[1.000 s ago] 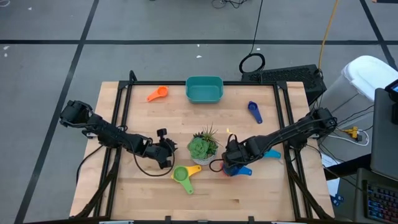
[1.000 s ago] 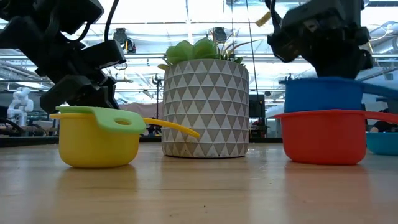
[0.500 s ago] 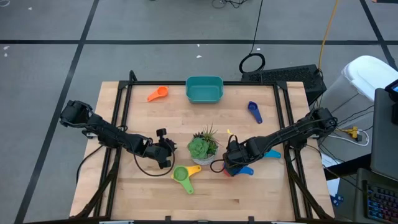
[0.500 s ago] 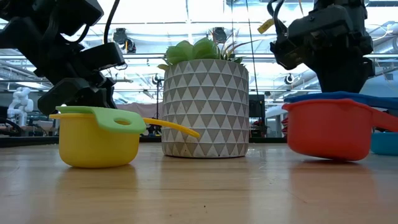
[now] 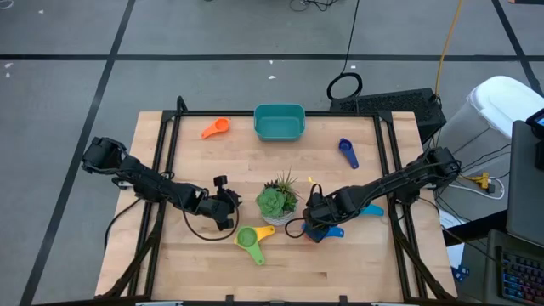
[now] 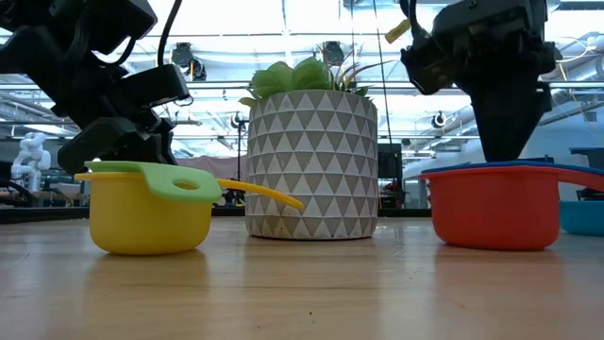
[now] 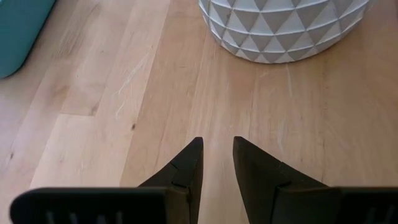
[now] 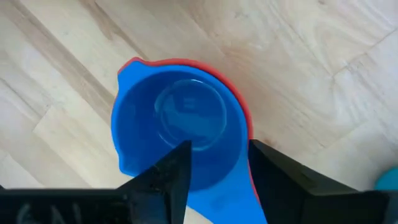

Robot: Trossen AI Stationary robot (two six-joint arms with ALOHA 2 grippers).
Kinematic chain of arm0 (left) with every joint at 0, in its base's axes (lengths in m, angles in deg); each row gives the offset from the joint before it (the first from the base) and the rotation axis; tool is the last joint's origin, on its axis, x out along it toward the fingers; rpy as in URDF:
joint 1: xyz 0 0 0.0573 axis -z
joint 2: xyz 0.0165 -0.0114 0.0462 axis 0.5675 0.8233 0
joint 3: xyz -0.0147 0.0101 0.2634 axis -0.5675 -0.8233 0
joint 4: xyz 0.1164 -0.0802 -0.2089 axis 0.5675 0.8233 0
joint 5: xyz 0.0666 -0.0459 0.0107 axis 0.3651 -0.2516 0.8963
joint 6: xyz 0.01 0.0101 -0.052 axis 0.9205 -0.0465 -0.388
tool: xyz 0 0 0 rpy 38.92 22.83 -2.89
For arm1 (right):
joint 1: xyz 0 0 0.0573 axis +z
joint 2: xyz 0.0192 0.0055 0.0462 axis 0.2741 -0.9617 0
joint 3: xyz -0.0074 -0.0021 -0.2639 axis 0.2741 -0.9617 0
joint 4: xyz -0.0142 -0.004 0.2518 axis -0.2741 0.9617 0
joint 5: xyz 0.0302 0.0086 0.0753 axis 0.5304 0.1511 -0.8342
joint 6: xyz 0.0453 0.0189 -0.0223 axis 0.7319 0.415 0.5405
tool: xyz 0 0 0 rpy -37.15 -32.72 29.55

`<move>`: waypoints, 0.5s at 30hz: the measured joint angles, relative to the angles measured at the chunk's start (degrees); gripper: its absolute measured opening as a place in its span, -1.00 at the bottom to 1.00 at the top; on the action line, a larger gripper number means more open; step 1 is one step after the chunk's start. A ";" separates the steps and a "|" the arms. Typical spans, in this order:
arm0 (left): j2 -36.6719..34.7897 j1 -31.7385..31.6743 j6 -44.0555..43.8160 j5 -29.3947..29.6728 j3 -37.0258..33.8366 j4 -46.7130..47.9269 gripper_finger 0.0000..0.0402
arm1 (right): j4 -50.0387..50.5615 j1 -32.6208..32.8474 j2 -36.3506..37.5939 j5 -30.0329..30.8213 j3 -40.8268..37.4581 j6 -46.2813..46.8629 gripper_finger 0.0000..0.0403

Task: Nest measuring cups in basket
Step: Stack the blue measuring cup on top the red measuring cup, then stack the nested measuring cups on top of the blue measuring cup

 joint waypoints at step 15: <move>0.00 -0.02 -0.52 -0.17 0.00 -0.02 -0.54 | 13.24 -2.58 0.57 -0.07 0.40 -10.90 -0.25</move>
